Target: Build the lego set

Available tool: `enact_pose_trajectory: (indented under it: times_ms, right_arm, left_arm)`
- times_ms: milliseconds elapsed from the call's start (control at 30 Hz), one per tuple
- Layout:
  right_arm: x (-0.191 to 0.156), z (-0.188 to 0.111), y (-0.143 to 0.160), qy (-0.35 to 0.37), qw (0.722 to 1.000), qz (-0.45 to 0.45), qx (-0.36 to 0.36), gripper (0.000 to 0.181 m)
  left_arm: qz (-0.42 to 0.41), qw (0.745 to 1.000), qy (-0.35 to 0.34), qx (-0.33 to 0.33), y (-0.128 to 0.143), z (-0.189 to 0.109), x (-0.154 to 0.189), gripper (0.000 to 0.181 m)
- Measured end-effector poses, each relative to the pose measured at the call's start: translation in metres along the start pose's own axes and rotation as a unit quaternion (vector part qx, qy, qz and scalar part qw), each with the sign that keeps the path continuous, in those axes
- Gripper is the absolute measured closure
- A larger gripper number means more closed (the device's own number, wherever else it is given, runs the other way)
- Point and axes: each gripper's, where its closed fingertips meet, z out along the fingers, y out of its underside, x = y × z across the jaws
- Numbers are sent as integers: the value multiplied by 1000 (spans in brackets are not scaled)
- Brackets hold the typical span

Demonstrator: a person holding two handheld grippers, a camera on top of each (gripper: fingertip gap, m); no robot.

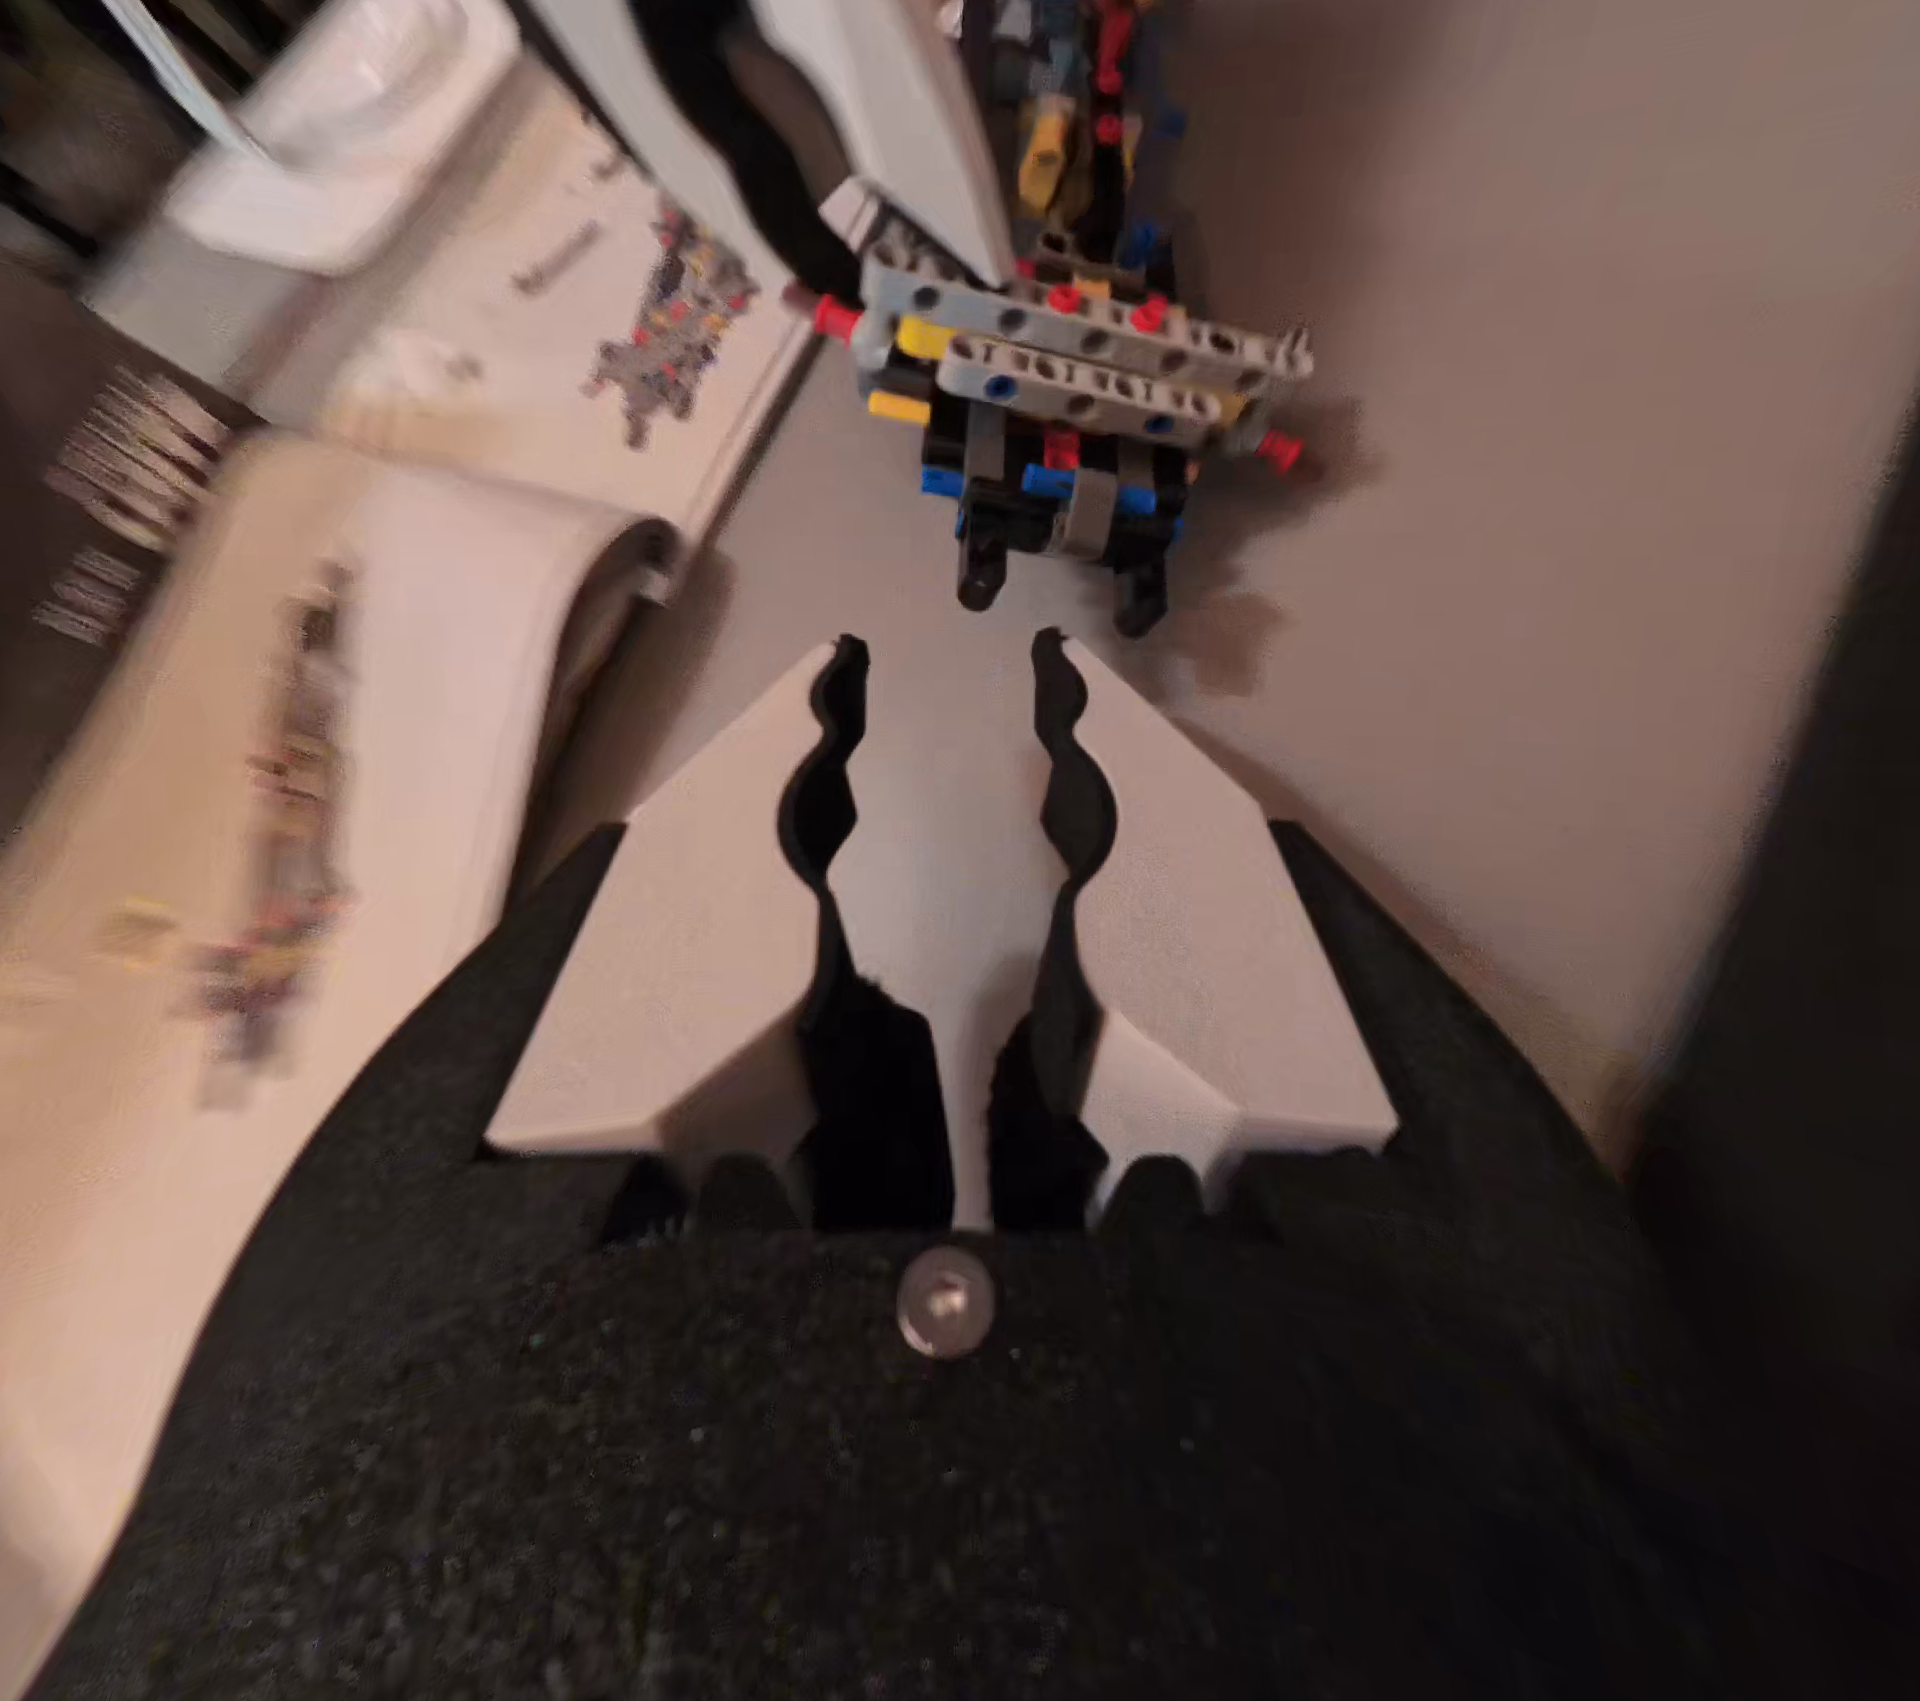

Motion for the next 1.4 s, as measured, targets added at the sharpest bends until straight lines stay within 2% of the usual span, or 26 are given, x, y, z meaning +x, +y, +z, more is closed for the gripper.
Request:
enact_pose_trajectory:
  times_ms: [33, 67, 133, 167, 200, 333, 433, 467, 633, 767, 933, 1033, 1100, 1400]
  right_arm:
    - [-1, -1, 0, 3, 1000, -1, 3, 152]
    - [-1, -3, 0, 8, 1000, -3, 6, 151]
    - [-1, -6, -2, 18, 1000, -8, 13, 152]
    - [-2, -7, -3, 21, 1000, -11, 18, 151]
    - [-3, -9, -5, 24, 999, -13, 22, 152]
    - [-5, -16, -12, 49, 997, -28, 45, 152]
    - [-8, -20, -17, 70, 994, -42, 67, 152]
    - [-10, -20, -18, 76, 993, -48, 71, 152]
    - [-19, -24, -19, 108, 986, -77, 103, 152]
    - [-27, -24, -19, 96, 981, -95, 138, 147]
    - [-31, -27, -23, 70, 976, -93, 182, 141]
    - [-28, -23, -25, 71, 976, -98, 184, 143]
    - [-28, -23, -27, 65, 975, -98, 188, 151]
    - [-28, -20, -25, 69, 975, -113, 180, 151]
  left_arm:
    - [-82, 995, 50, 15, -2, -2, 3, 145]
    - [-168, 979, 109, 36, -8, -5, 6, 137]
    - [-314, 919, 223, 86, -31, -9, 8, 120]
    - [-349, 895, 259, 98, -41, -8, 8, 116]
    - [-358, 889, 269, 97, -45, -2, 8, 115]
    - [-307, 921, 234, 58, -50, 31, 10, 112]
    - [-300, 924, 226, 63, -62, 39, 8, 132]
    - [-297, 926, 223, 65, -64, 40, 6, 139]
    - [-246, 944, 199, 93, -69, 37, 7, 142]
    - [-194, 959, 180, 97, -67, 35, 12, 142]
    - [-185, 962, 173, 99, -65, 34, 12, 142]
    - [-175, 965, 168, 98, -65, 35, 12, 142]
    - [-171, 967, 166, 96, -64, 36, 13, 142]
    - [-166, 968, 168, 88, -62, 36, 15, 143]
